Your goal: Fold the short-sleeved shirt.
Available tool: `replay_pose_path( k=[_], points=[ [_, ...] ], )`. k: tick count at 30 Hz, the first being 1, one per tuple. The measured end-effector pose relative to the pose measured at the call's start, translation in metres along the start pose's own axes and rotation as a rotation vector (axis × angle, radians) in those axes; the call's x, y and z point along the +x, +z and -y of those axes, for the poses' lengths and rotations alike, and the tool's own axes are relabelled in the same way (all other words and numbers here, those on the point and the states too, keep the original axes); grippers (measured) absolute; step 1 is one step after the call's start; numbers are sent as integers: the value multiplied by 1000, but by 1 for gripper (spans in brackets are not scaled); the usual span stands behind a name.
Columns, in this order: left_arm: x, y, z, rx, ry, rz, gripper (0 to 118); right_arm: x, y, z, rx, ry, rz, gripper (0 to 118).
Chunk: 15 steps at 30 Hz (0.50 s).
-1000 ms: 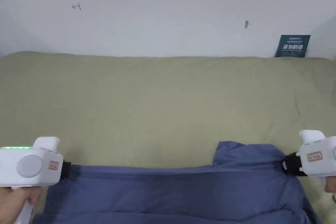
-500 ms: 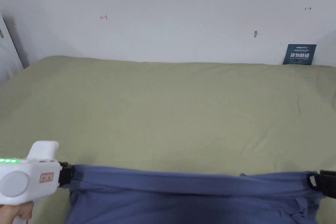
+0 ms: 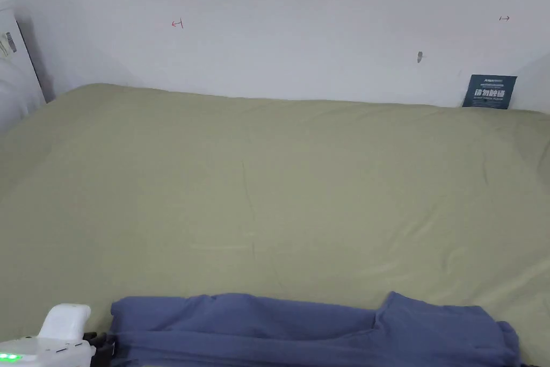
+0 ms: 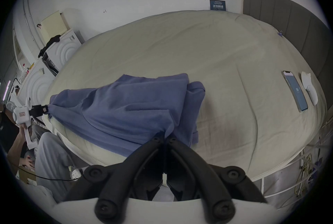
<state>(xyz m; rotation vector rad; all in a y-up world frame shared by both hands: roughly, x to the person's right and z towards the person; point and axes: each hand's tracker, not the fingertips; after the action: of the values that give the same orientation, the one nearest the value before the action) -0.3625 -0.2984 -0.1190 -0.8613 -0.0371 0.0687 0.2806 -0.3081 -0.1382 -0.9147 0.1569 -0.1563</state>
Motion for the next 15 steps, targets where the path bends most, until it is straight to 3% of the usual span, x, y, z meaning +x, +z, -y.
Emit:
replay_pose_path(
  k=[1,2,4,5,7,9,15],
  points=[
    [1,2,-1,1,-3,-6,8,-2,4,0,4,-1,-1,6],
    [1,3,-4,-7,-6,-22,40,-3,5,-3,7,-3,9,33],
    [0,5,-9,-32,4,-25,112,-7,7,-9,3,2,34,113],
    [-2,13,-13,21,23,-28,118,-14,21,-9,131,-3,33,115],
    [9,26,-26,49,54,-22,118,-25,29,-19,97,-18,21,111],
    [23,44,-46,127,79,-33,118,-34,54,-31,189,-20,9,111],
    [102,106,-97,461,27,-9,117,-122,109,-68,528,107,39,110]
  ],
)
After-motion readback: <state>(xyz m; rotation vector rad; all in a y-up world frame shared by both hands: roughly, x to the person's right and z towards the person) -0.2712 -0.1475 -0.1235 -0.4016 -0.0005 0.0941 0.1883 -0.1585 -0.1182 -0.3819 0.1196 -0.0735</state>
